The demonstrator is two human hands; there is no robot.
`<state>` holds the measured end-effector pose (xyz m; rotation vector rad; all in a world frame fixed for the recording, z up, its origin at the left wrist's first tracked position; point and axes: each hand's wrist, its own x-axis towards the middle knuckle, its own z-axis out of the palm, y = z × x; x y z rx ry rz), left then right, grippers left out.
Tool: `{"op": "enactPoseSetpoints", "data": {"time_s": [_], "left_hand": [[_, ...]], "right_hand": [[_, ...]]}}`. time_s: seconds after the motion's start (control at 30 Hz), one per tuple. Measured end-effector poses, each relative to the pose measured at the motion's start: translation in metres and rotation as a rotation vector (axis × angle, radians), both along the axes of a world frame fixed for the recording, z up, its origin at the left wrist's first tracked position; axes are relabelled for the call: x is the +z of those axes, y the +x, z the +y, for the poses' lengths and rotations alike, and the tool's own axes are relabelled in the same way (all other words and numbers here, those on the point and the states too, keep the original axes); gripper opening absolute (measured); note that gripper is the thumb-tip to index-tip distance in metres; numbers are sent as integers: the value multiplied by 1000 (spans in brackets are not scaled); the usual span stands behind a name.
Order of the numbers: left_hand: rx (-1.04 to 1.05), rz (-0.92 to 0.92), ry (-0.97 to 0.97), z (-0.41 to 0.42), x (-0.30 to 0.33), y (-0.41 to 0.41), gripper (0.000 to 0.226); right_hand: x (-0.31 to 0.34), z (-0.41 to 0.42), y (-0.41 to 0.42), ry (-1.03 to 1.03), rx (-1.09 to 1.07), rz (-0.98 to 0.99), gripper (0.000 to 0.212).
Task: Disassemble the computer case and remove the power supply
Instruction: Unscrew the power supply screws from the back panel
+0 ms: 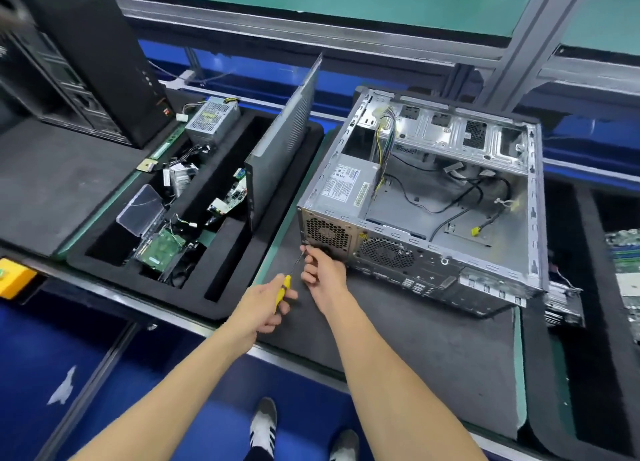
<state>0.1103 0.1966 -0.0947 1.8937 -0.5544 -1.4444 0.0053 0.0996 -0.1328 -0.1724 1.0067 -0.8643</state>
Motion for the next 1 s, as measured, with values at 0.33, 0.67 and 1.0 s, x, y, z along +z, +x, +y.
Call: {"op": "enactPoseSetpoints", "data": {"time_s": [0.33, 0.67, 1.0], "left_hand": [[-45, -307, -178, -1, 11, 4, 27], [-198, -251, -65, -13, 12, 19, 35], [-271, 7, -2, -14, 3, 32, 47]], "right_hand": [[3, 1, -1, 3, 18, 1, 10], [11, 3, 2, 15, -34, 25, 9], [11, 4, 4, 5, -34, 26, 13]]}}
